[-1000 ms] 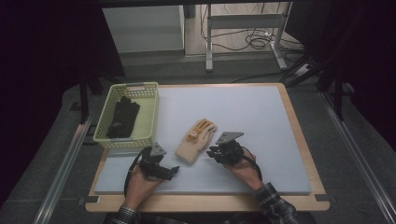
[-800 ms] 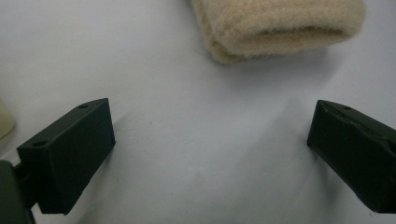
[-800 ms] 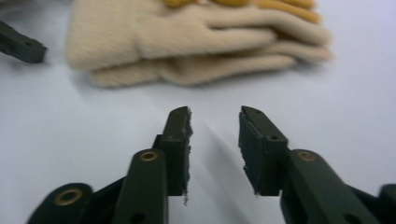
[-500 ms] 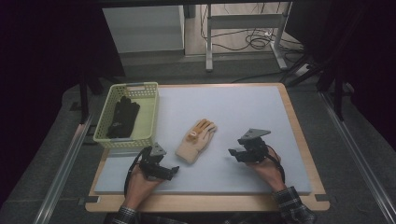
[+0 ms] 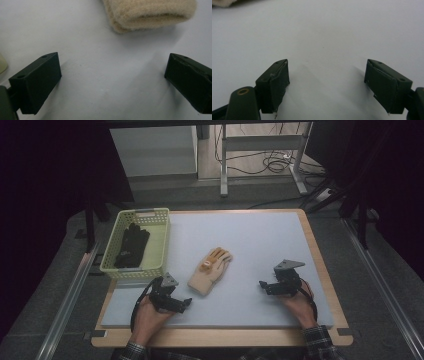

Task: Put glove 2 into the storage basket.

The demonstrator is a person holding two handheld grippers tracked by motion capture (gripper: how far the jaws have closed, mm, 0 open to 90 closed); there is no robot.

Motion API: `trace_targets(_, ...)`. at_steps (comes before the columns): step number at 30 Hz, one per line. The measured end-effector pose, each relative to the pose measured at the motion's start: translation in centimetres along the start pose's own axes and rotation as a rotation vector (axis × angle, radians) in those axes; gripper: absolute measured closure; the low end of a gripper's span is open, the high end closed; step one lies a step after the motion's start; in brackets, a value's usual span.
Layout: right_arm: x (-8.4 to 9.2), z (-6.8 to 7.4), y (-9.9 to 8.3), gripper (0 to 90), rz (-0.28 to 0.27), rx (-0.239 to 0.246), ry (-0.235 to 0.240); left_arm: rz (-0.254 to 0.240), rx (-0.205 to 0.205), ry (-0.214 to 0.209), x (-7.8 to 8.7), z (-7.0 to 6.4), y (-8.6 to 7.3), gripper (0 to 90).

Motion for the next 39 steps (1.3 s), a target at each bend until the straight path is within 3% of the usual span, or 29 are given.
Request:
trace_targets(12,0.0,0.0,-0.1,18.4,-0.006,-0.001,-0.005,0.002,0.011,0.001,0.1,0.0,0.1,1.1)
trace_targets(15,0.0,0.0,-0.1,18.3,-0.007,0.001,-0.007,0.006,0.033,-0.008,0.1,0.1,0.3,1.1)
trace_targets(19,0.0,0.0,-0.1,18.3,-0.010,0.006,-0.011,-0.030,0.067,-0.031,0.4,0.0,1.2,1.2)
trace_targets(25,0.0,0.1,-0.1,18.2,-0.013,0.011,-0.016,-0.036,0.069,-0.046,0.3,-0.1,3.1,0.1)
trace_targets(31,0.0,0.1,-0.1,18.2,-0.014,0.011,-0.017,-0.039,0.065,-0.065,-0.5,0.1,6.0,0.0)
trace_targets(39,0.0,0.1,-0.1,18.1,-0.013,0.010,-0.016,0.002,0.055,-0.061,-2.9,0.3,9.2,0.0)
Point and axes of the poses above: each handheld gripper's, and its own axes: x roughly backward along the jaws, y roughly out of its top, z roughly to its left, the point moved 6 cm from there along -x, roughly forward along the jaws, and after that the axes turned 12 degrees about -x, right-handed, at the moved point
